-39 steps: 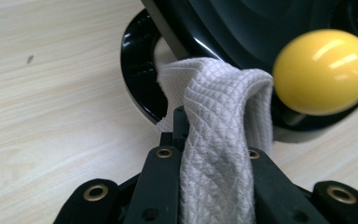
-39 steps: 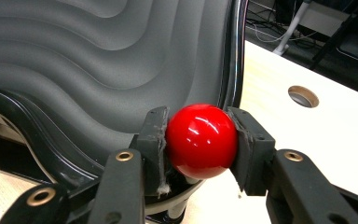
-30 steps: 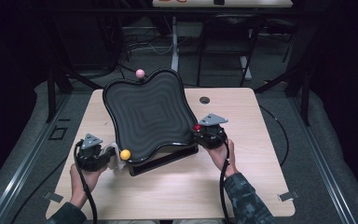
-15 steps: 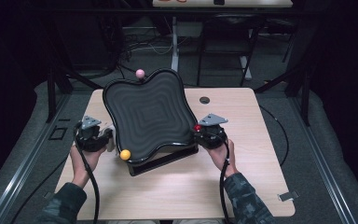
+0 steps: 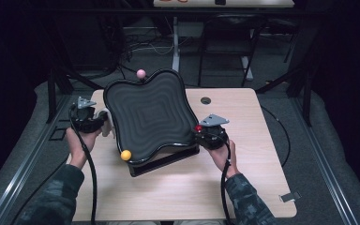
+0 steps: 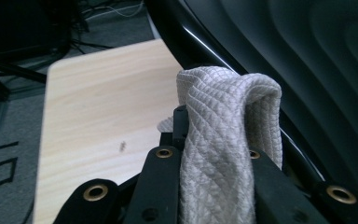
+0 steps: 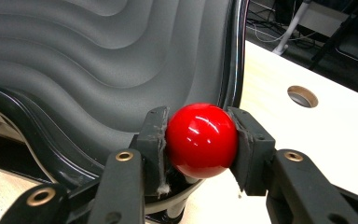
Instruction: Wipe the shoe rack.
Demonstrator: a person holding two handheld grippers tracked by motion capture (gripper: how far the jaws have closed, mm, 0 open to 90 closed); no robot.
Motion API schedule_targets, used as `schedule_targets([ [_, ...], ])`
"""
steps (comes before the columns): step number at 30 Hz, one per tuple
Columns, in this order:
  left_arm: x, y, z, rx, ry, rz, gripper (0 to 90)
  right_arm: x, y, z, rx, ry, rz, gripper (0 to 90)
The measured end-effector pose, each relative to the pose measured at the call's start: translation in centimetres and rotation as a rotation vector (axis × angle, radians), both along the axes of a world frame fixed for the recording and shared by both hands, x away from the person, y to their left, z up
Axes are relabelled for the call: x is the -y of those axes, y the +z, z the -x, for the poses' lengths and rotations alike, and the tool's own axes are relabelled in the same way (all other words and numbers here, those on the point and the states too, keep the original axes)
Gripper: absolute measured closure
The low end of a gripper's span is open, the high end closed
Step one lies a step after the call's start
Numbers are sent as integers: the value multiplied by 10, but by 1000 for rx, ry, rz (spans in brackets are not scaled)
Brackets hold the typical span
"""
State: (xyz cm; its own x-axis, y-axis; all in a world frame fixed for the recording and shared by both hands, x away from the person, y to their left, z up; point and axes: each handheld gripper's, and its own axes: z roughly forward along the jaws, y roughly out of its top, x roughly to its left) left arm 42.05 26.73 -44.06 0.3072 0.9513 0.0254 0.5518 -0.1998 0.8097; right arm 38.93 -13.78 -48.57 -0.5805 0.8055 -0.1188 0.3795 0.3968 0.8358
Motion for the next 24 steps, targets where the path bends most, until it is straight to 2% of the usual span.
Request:
schedule_targets([
  [1, -1, 2, -3, 1, 7, -2, 846, 0, 1, 1, 1, -21, 17, 602],
  [4, -3, 8, -10, 3, 20, -13, 846, 0, 0, 0, -1, -1, -2, 602],
  [13, -8, 27, -30, 30, 44, -41, 844, 0, 0, 0, 0, -2, 2, 602],
  [15, -7, 29, -33, 31, 40, -57, 845, 0, 0, 0, 0, -1, 1, 602],
  [19, -10, 30, -35, 33, 41, -42, 845, 0, 0, 0, 2, -2, 4, 602],
  [24, -12, 27, -25, 45, 41, -33, 845, 0, 0, 0, 3, -5, 7, 602],
])
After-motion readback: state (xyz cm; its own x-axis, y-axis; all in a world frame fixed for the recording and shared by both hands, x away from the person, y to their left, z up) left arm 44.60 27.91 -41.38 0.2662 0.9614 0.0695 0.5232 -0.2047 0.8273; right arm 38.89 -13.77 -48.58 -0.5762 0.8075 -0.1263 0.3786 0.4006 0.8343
